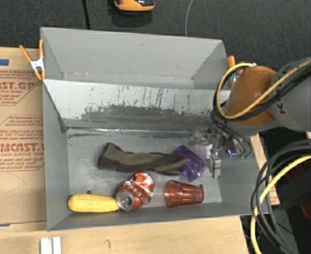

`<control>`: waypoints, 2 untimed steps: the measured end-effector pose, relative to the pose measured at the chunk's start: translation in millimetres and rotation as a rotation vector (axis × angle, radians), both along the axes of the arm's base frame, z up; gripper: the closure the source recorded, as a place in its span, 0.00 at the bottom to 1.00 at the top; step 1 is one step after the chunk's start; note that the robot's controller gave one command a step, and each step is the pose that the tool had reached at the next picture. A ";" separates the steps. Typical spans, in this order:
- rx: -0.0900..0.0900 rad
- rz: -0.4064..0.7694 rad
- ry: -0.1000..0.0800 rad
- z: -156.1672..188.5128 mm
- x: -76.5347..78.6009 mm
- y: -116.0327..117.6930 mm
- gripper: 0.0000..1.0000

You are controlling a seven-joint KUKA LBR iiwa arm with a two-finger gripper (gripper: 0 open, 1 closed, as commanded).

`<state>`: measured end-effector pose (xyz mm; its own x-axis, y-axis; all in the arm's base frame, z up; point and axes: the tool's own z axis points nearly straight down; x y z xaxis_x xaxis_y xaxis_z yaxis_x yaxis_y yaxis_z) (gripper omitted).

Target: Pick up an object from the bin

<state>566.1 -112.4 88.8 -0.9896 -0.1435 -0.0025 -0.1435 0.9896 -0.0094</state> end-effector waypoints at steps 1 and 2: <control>0.009 0.200 0.004 -18.2 -12.9 17.8 0.00; 0.009 0.394 0.003 -18.8 11.6 56.7 1.00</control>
Offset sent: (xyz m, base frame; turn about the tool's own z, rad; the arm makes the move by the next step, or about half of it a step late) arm 0.0110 0.0553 -0.0188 -0.3944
